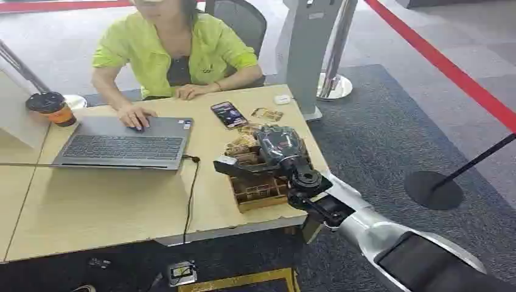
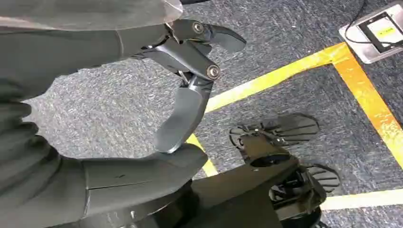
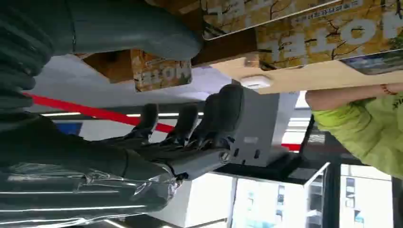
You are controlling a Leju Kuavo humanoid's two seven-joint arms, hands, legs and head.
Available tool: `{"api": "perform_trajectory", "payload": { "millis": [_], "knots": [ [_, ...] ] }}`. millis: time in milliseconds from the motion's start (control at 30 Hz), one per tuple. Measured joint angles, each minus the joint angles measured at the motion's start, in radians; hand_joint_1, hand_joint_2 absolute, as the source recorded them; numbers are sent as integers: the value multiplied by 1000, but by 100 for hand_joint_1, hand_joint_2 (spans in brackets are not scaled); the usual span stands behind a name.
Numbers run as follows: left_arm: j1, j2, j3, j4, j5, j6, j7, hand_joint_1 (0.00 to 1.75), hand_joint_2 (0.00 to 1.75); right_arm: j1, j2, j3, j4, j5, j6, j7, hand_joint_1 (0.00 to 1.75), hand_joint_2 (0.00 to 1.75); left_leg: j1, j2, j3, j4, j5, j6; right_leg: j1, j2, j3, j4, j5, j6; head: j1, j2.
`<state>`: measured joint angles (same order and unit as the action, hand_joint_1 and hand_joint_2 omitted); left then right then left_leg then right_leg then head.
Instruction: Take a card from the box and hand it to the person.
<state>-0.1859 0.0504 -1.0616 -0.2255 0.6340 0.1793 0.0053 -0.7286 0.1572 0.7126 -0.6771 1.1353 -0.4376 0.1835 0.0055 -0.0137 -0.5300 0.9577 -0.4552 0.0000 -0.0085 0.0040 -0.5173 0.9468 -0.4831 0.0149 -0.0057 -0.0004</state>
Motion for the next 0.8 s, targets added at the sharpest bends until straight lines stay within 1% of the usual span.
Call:
{"api": "perform_trajectory", "payload": {
  "millis": [67, 100, 133, 167, 200, 233, 267, 300, 333, 367, 400, 433, 500, 533, 567, 700, 733, 800],
  "knots": [
    [0, 0, 0, 0, 0, 0, 0, 0, 175, 0, 0, 0, 0, 0, 0, 0, 86, 175, 0, 0, 0, 0, 0, 0, 0, 0, 0, 0, 0, 0, 0, 0],
    [0, 0, 0, 0, 0, 0, 0, 0, 175, 0, 0, 0, 0, 0, 0, 0, 108, 175, 0, 0, 0, 0, 0, 0, 0, 0, 0, 0, 0, 0, 0, 0],
    [0, 0, 0, 0, 0, 0, 0, 0, 175, 0, 0, 0, 0, 0, 0, 0, 108, 175, 0, 0, 0, 0, 0, 0, 0, 0, 0, 0, 0, 0, 0, 0],
    [0, 0, 0, 0, 0, 0, 0, 0, 175, 0, 0, 0, 0, 0, -4, 4, 99, 175, 0, 0, 0, 0, 0, 0, 0, 0, 0, 0, 0, 0, 0, 0],
    [0, 0, 0, 0, -2, 0, 0, 0, 175, 0, 0, 0, 0, 5, -24, 24, 99, 175, 0, 0, 0, 0, 0, 0, 0, 0, 0, 0, 0, 0, 0, 0],
    [0, 0, 0, 0, -5, -2, 0, 0, 175, 1, 0, -1, -1, 8, -48, 45, 66, 175, 0, 0, 0, 0, 0, 0, 0, 0, -1, 0, 0, 0, 0, 0],
    [0, 0, 0, 0, -6, -6, 0, 0, 175, 3, -6, -7, -12, 8, -46, 58, 63, 175, 0, 0, 1, 0, 0, 0, 0, 1, -1, 0, 0, 0, 0, 0],
    [0, 0, 0, 0, -8, -10, 0, 0, 175, 8, -17, -13, -36, 7, -23, 60, 63, 175, 0, 0, 1, 0, 0, 0, 0, 1, 0, 0, 0, 0, 0, 0],
    [0, 0, 0, 0, -10, -10, 0, 0, 175, 14, -26, -18, -59, 7, -1, 60, 87, 175, 0, 0, 1, 0, 0, 0, 0, 1, 0, 0, 0, 0, 0, 0],
    [0, 0, 0, 0, -10, -11, 0, 0, 175, 18, -37, -26, -77, 8, 15, 60, 99, 175, 0, 0, 1, 0, 0, 0, 0, 1, 0, 0, 0, 0, 0, 0],
    [0, 1, 0, 0, -10, -11, 0, 0, 175, 22, -42, -31, -89, 9, 26, 60, 99, 175, 0, 1, 1, 0, 0, 0, 0, 1, 0, 0, 0, 0, 0, 0],
    [-1, 2, 0, 0, -11, -11, 0, 0, 175, 26, -48, -34, -104, 12, 31, 60, 115, 175, 0, 2, 1, 0, 0, 0, 0, 2, 0, 0, 0, 0, 0, 0],
    [-2, 2, 0, 0, -12, -12, 0, 0, 175, 34, -59, -40, -131, 18, 34, 60, 119, 175, 0, 2, 1, 0, 0, 0, 0, 2, -1, 0, 0, 0, 0, 0],
    [-2, 3, 0, 0, -12, -13, 0, 0, 175, 37, -63, -44, -142, 19, 35, 61, 105, 175, 0, 3, 1, 1, 0, 0, 0, 2, -1, 0, 0, 0, 0, 0],
    [-2, 3, -1, 0, -12, -13, 1, 0, 175, 38, -65, -48, -151, 22, 34, 63, 108, 175, 0, 2, 1, 1, 0, 0, 0, 2, -1, 0, 0, 0, 0, 0],
    [-2, 3, -1, 0, -13, -13, 2, 0, 175, 41, -72, -55, -173, 26, 32, 66, 108, 175, 0, 3, 1, 0, 0, 0, 0, 2, -1, 0, 0, 0, 0, 0],
    [-2, 3, -1, 0, -13, -14, 3, 0, 175, 43, -74, -57, -179, 26, 32, 66, 103, 175, 0, 3, 1, 0, 0, 0, 0, 2, -1, 0, 0, 0, 0, 0],
    [-2, 3, -1, 0, -14, -16, 4, 0, 175, 46, -76, -60, -187, 27, 31, 66, 105, 175, 0, 3, 1, 0, 0, 0, 0, 2, -1, 0, 0, 0, 0, 0]
  ]
}}
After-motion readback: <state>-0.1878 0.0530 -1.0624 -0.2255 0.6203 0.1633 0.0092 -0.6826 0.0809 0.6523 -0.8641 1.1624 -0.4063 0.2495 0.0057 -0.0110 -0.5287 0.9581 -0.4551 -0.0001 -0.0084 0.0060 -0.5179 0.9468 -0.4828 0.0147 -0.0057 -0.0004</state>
